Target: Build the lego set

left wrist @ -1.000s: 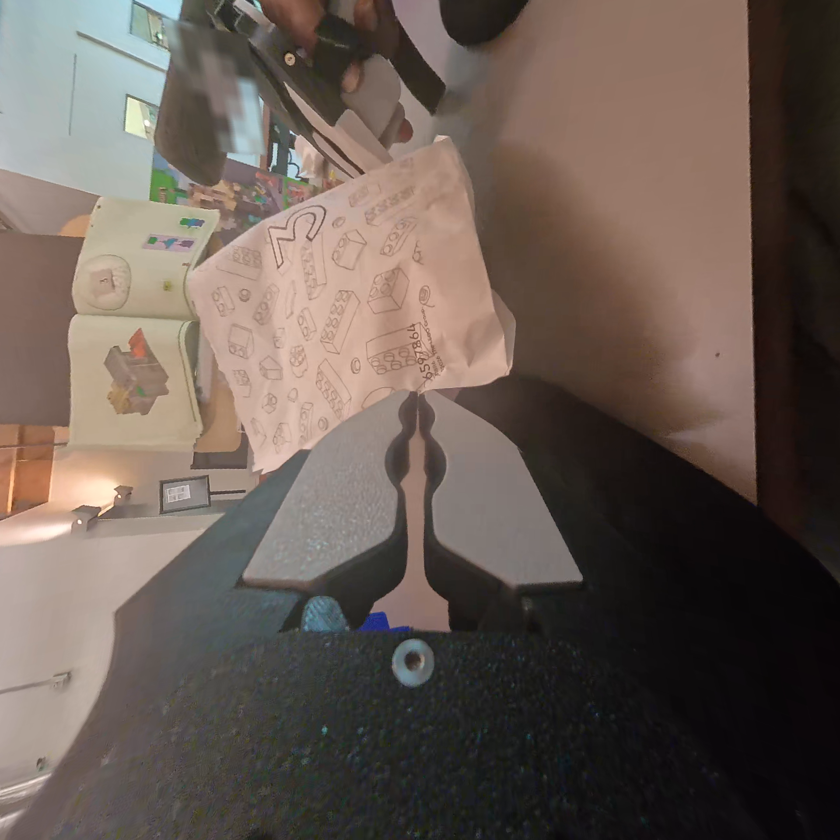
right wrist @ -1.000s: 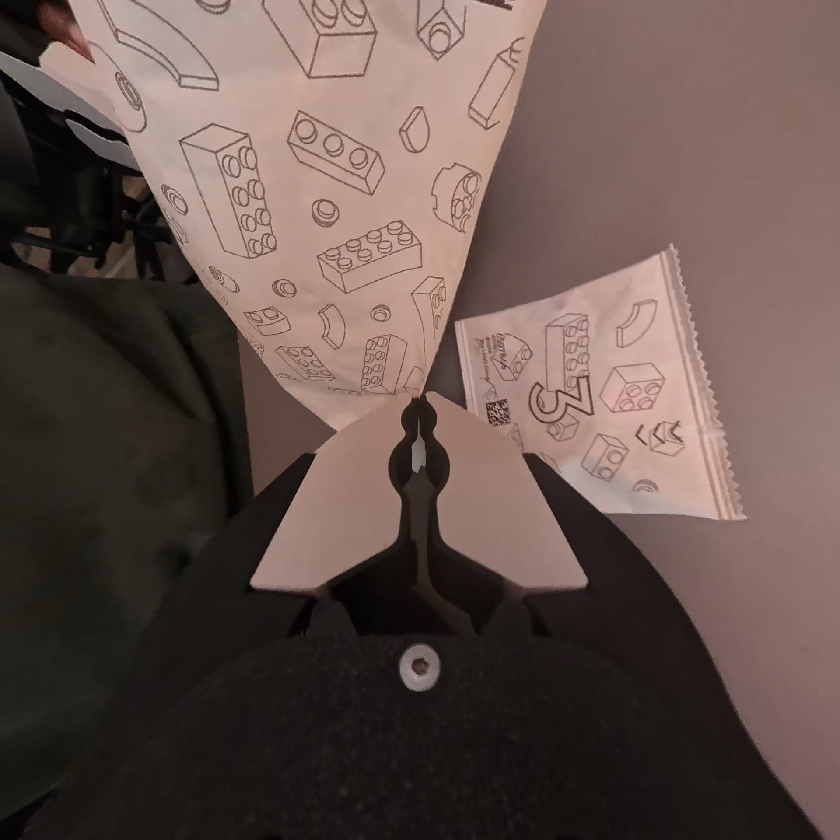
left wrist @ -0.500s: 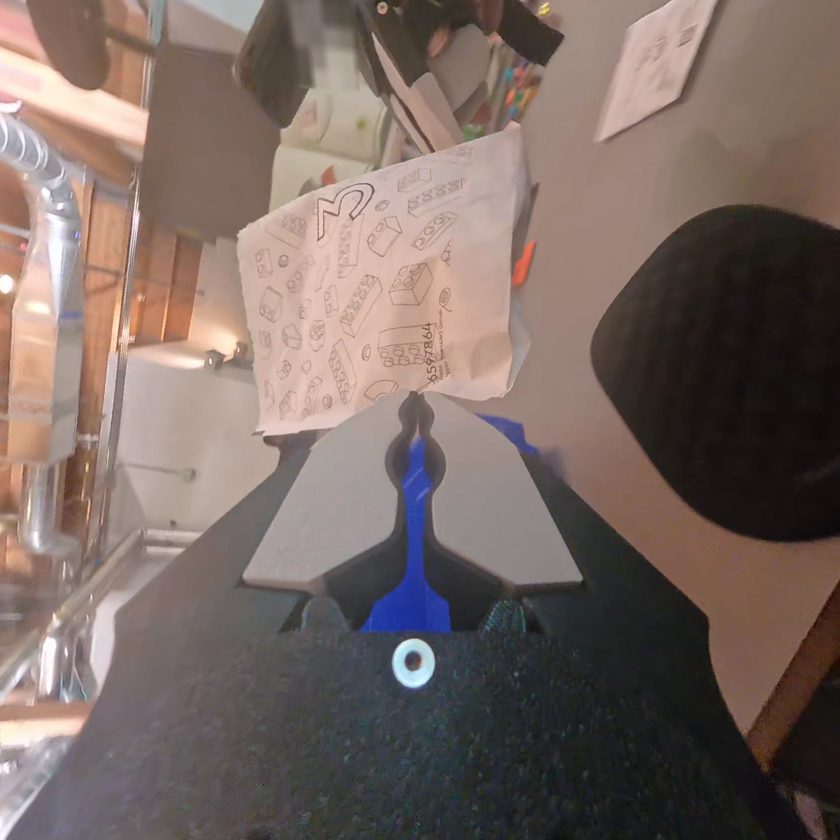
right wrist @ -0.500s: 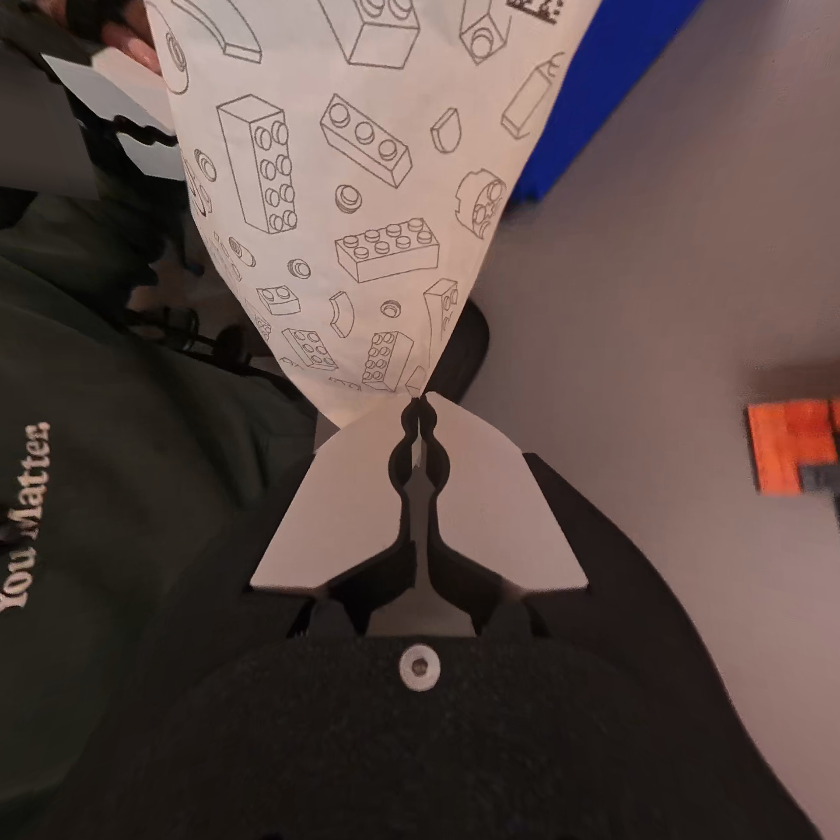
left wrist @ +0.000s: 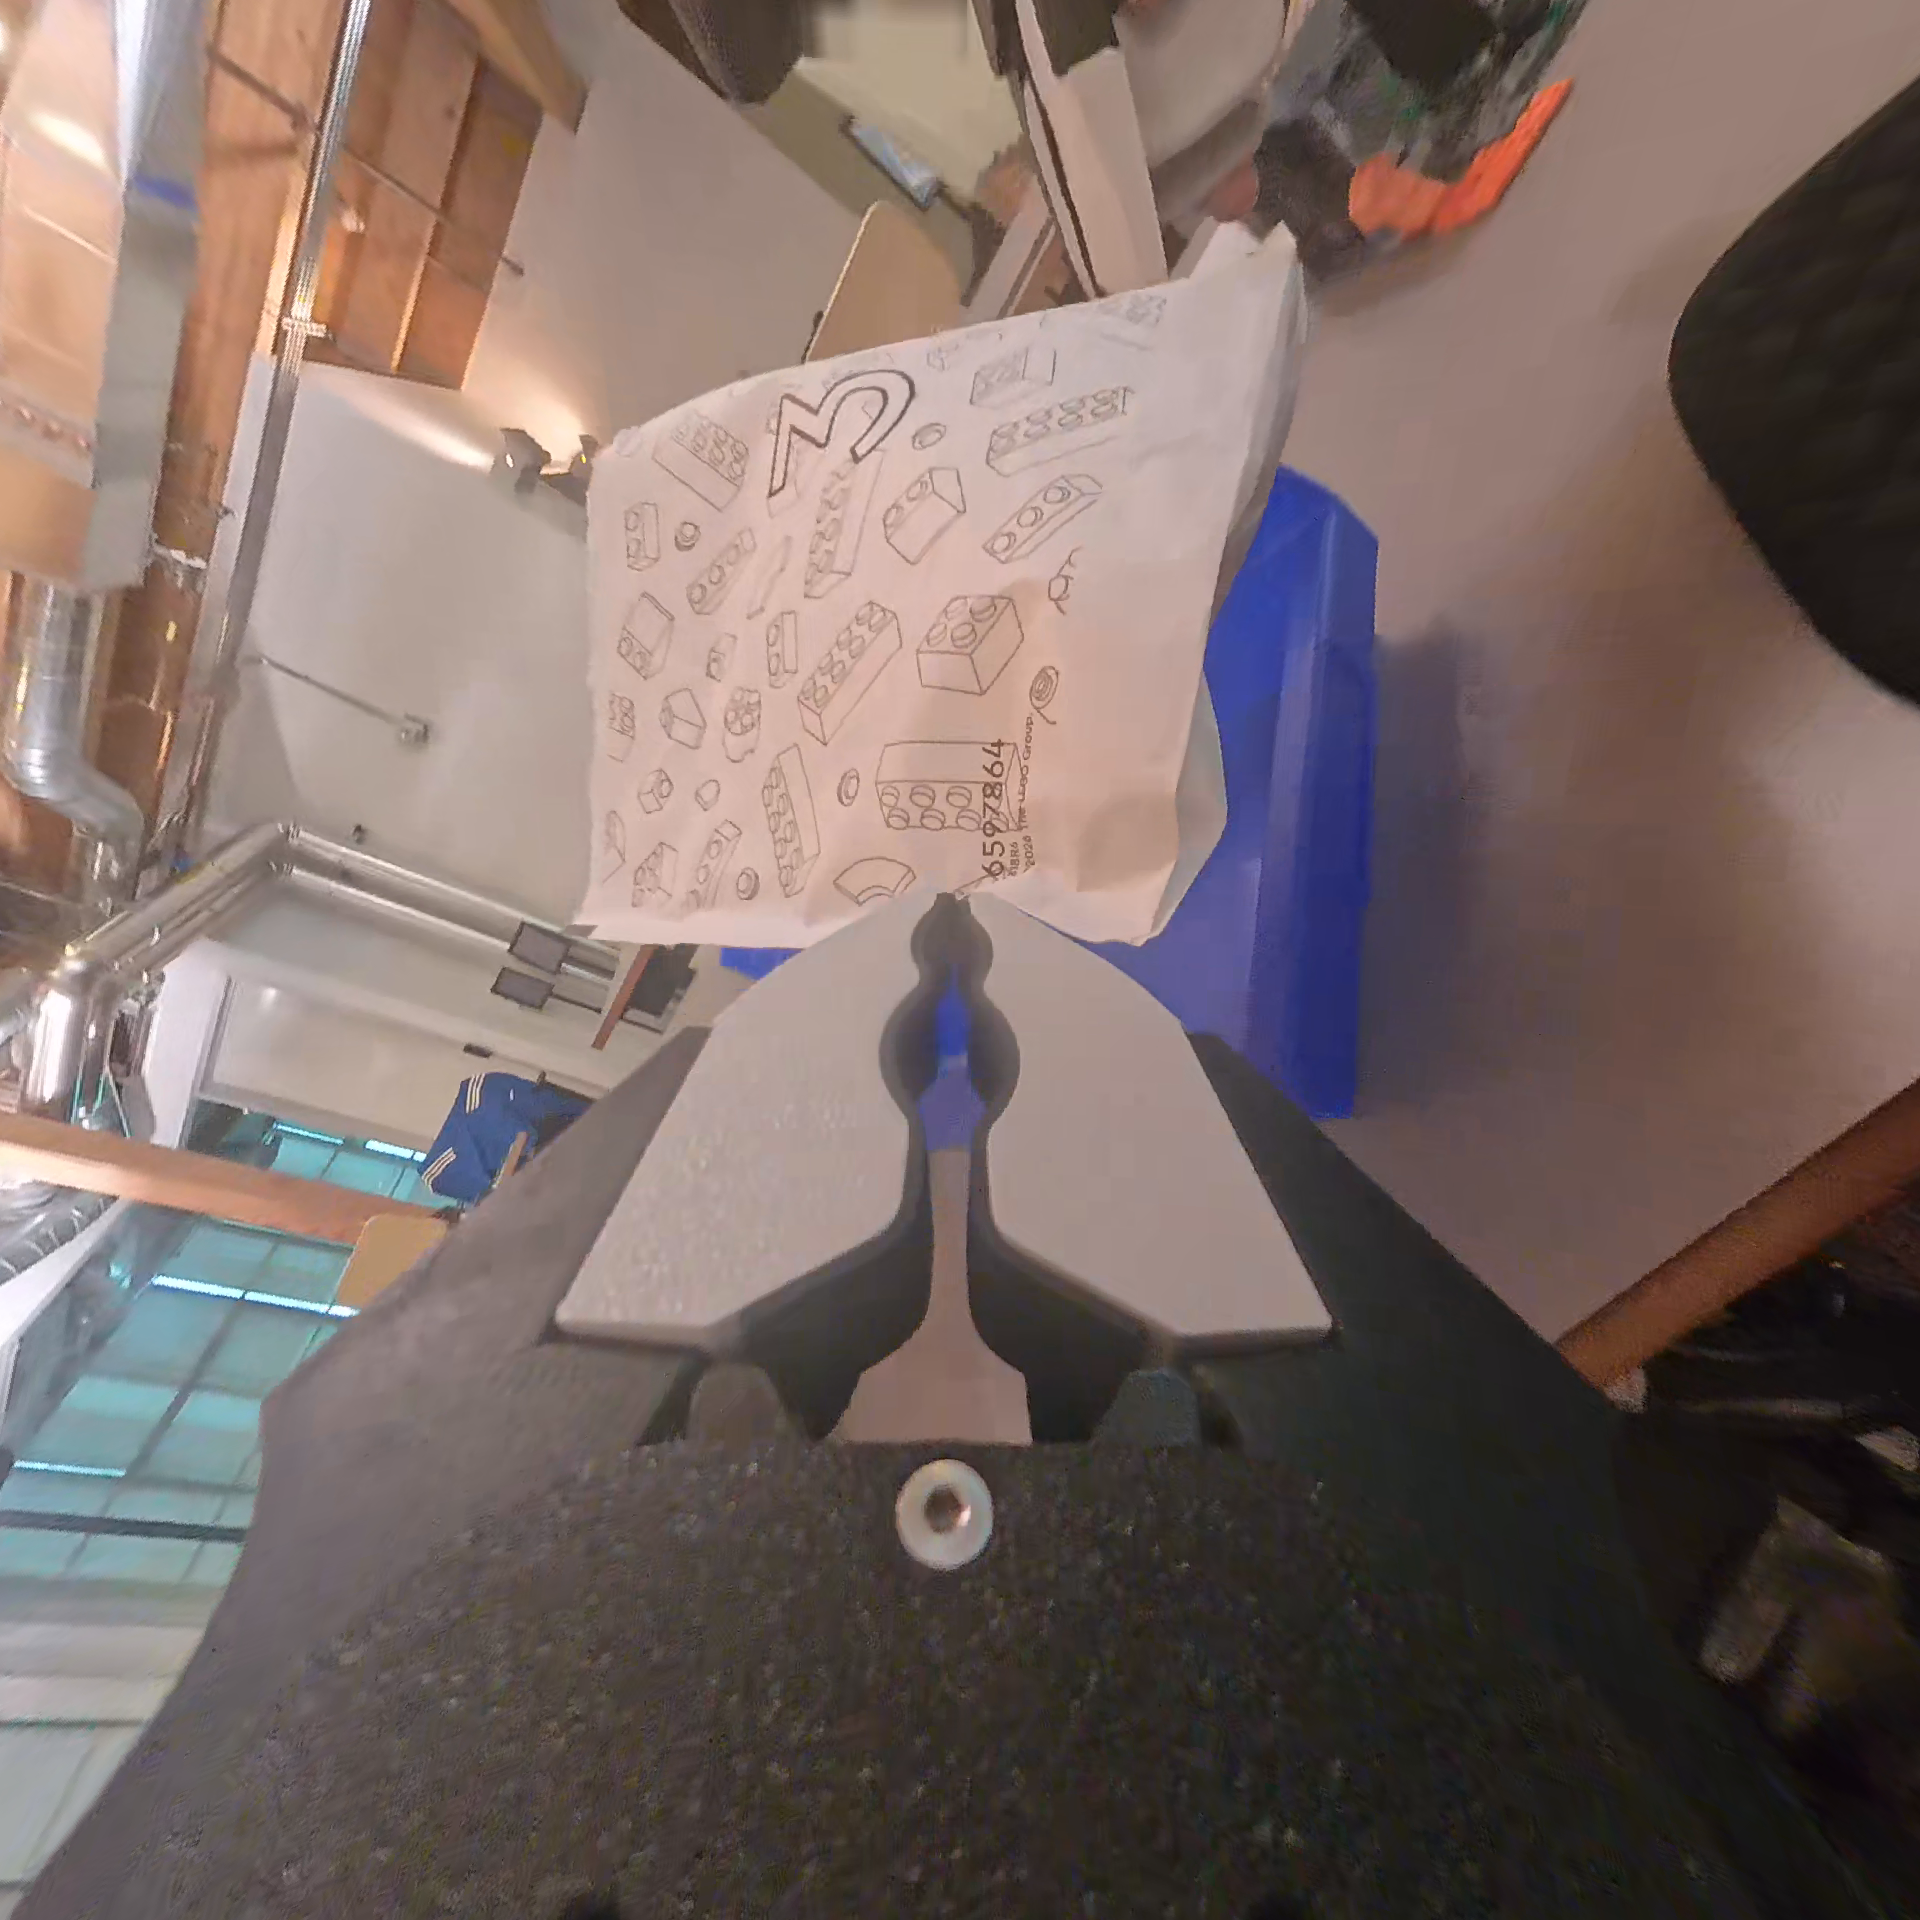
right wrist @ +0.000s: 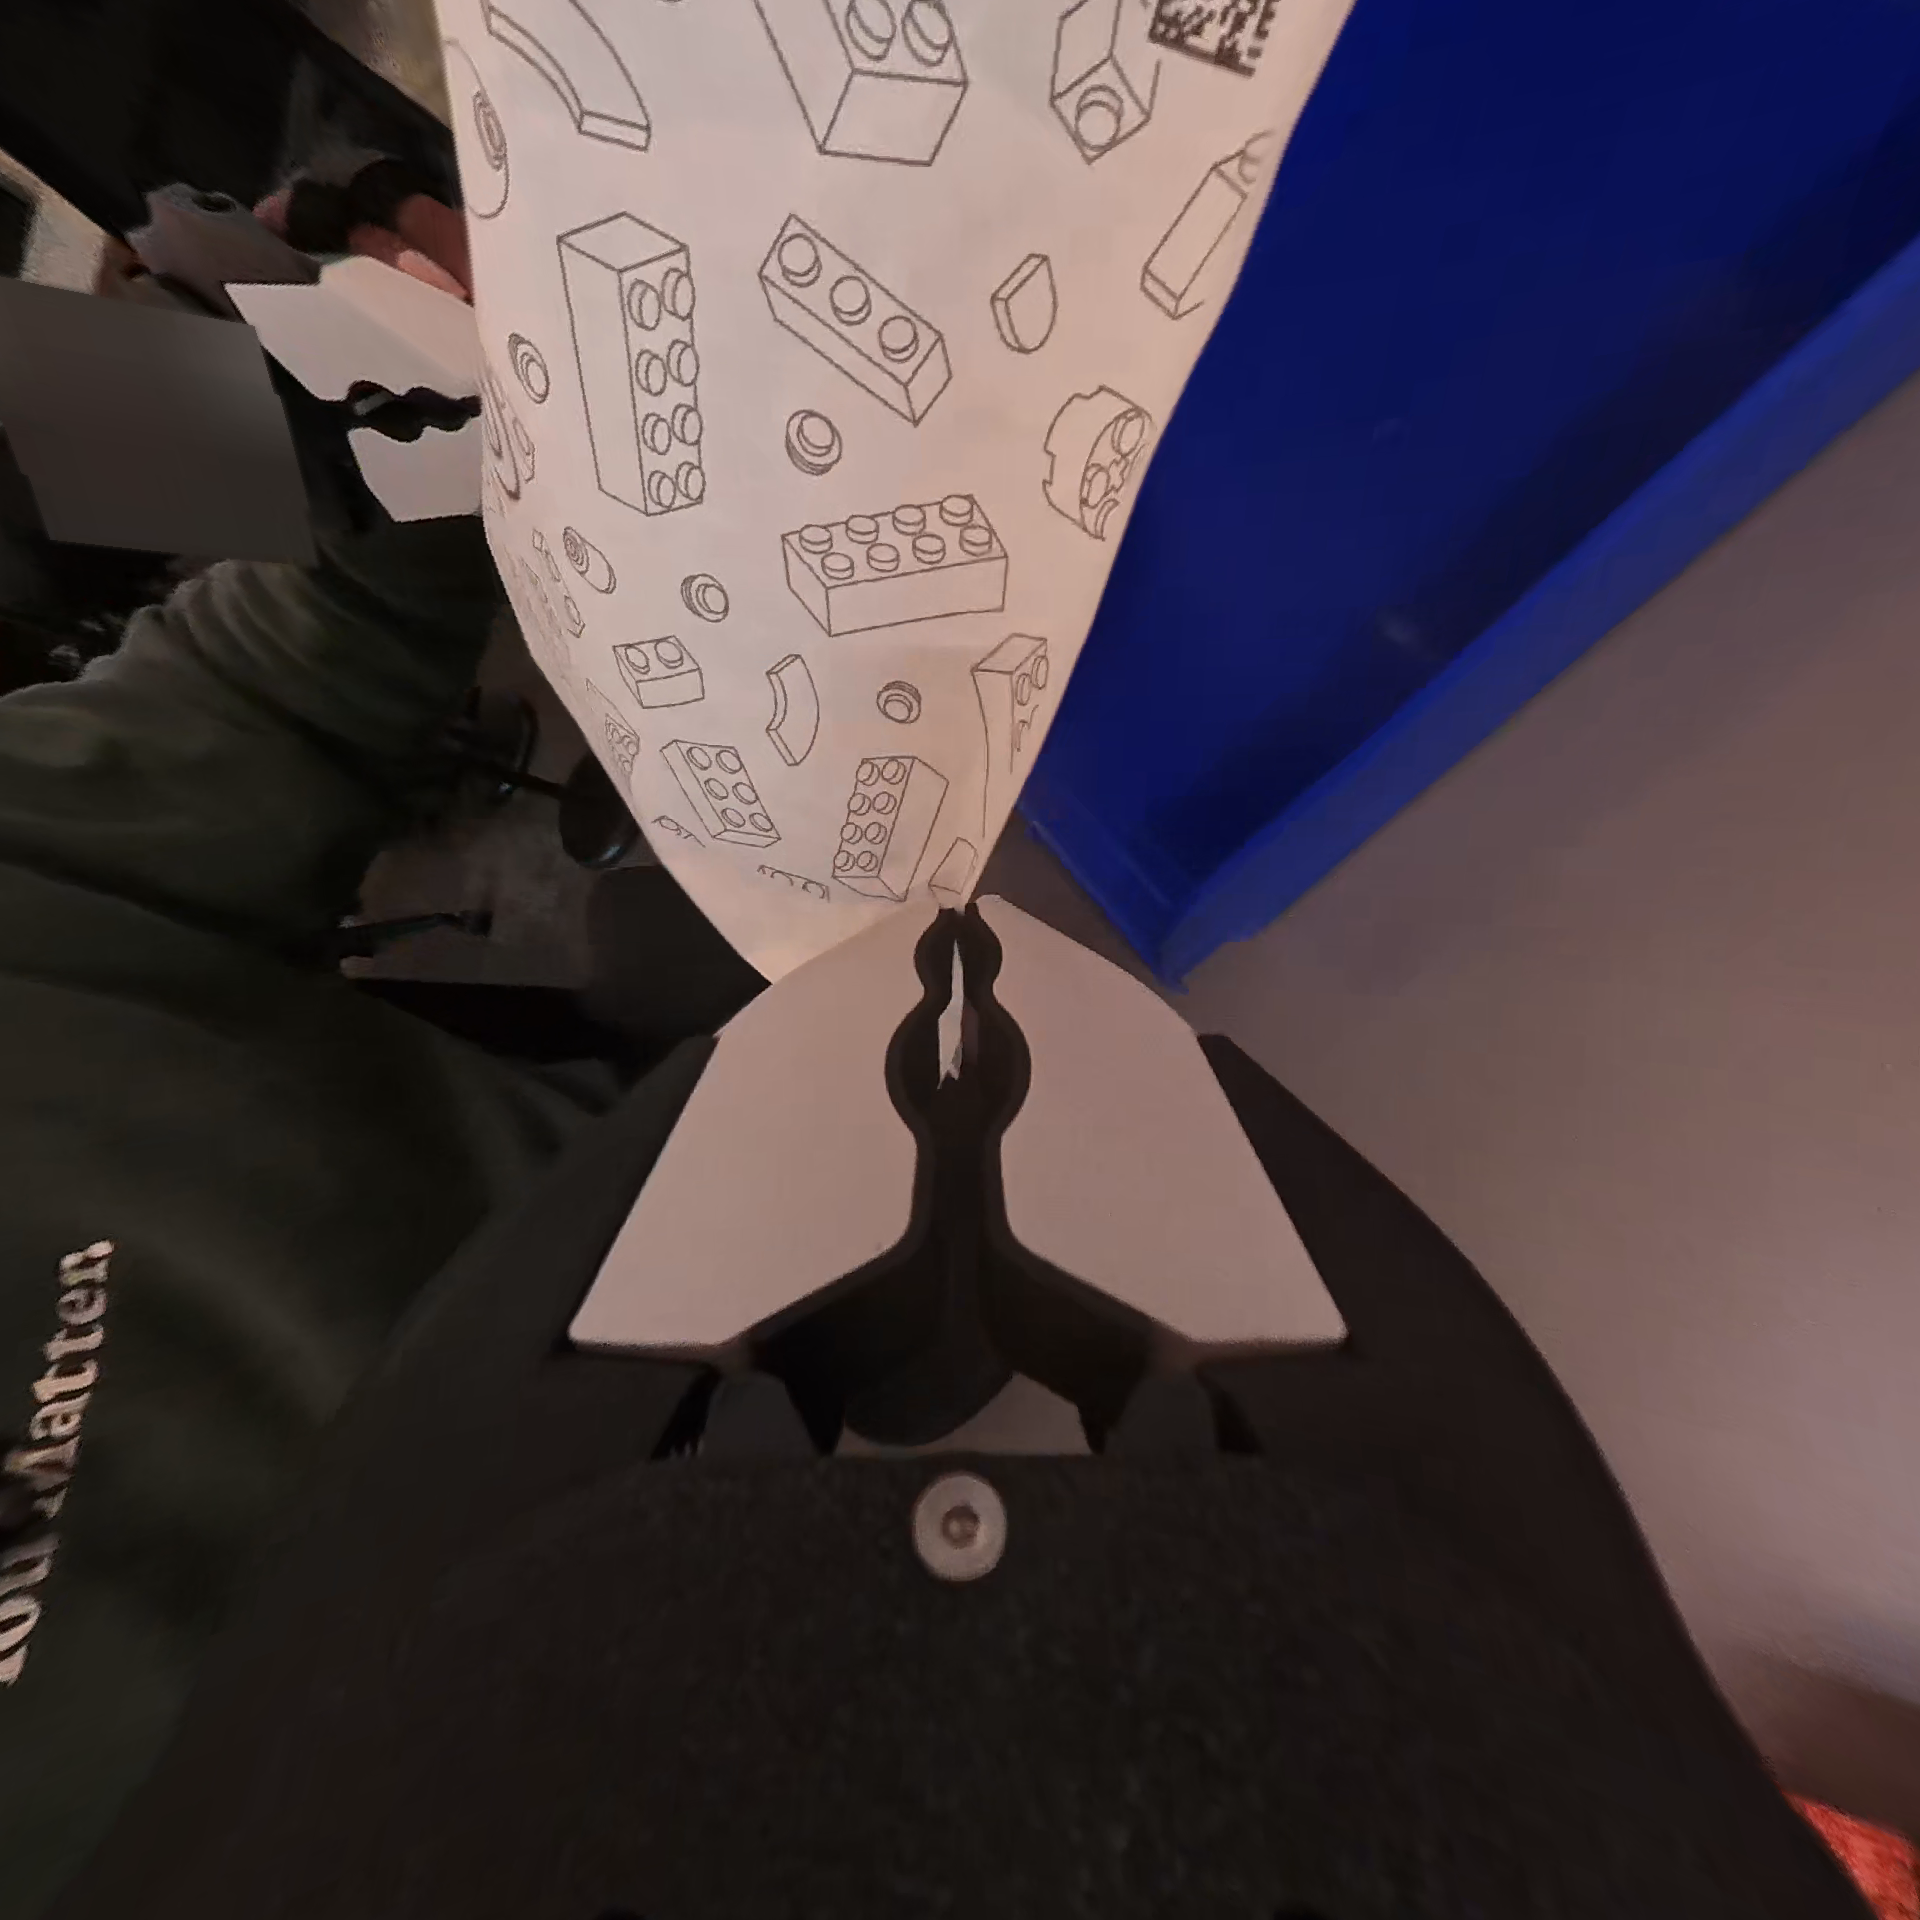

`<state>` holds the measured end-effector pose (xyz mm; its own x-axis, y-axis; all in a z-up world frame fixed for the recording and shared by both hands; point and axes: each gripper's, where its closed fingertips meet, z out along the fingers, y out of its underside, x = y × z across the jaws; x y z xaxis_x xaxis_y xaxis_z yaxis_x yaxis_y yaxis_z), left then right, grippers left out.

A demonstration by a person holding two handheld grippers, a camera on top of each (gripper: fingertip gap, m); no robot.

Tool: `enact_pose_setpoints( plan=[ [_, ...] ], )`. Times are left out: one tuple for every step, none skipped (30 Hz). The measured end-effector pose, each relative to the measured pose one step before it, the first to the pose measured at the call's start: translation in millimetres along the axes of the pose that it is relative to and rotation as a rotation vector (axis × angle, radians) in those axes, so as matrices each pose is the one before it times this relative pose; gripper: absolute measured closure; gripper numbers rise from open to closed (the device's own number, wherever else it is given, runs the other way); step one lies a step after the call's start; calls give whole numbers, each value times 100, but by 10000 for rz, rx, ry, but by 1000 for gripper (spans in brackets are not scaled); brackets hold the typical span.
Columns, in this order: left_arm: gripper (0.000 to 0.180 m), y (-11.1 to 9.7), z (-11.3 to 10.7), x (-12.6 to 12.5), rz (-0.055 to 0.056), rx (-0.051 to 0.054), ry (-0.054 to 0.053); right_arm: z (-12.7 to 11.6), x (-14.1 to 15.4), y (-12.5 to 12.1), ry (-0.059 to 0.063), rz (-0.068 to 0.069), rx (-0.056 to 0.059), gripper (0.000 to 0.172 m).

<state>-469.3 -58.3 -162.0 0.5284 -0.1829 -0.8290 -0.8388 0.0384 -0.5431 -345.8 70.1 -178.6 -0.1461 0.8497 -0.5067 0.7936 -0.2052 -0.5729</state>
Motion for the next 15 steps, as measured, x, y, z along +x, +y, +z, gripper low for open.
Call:
enact_pose_setpoints(
  plan=[
    [180,545,-43,321,64,-77,-11,535,291,95,167,-29,-63,170],
    [180,471,-32,330,16,-90,36,509,371,245,247,8,-93,170],
    [180,363,-11,322,-42,-59,65,486,283,318,196,-23,-102,169],
    [180,295,-1,262,-51,-36,60,418,162,289,133,-29,-72,168],
    [180,279,47,206,-48,-45,50,360,210,273,162,-14,-93,168],
    [180,241,71,210,-27,-54,74,292,207,191,171,-72,-79,166],
    [180,195,93,148,4,-42,40,205,219,103,167,-108,-25,165],
    [180,158,96,127,22,-44,23,134,200,66,131,-69,13,163],
    [180,180,102,122,-13,-49,38,54,-23,-18,-53,-33,107,163],
    [180,188,85,111,-42,-40,30,6,-28,-20,-73,-20,161,163],
    [180,186,61,89,-39,-32,15,-46,6,17,-39,-105,163,162],
    [180,162,52,65,-13,-28,17,-82,-30,47,-43,-188,186,161],
    [180,104,6,22,-28,-8,6,-121,-33,201,-34,-199,132,157],
    [180,37,-6,7,-55,8,17,-169,51,367,11,-244,77,155],
    [180,40,9,-24,-55,-21,11,-234,-78,257,-64,-328,201,155]
  ],
)
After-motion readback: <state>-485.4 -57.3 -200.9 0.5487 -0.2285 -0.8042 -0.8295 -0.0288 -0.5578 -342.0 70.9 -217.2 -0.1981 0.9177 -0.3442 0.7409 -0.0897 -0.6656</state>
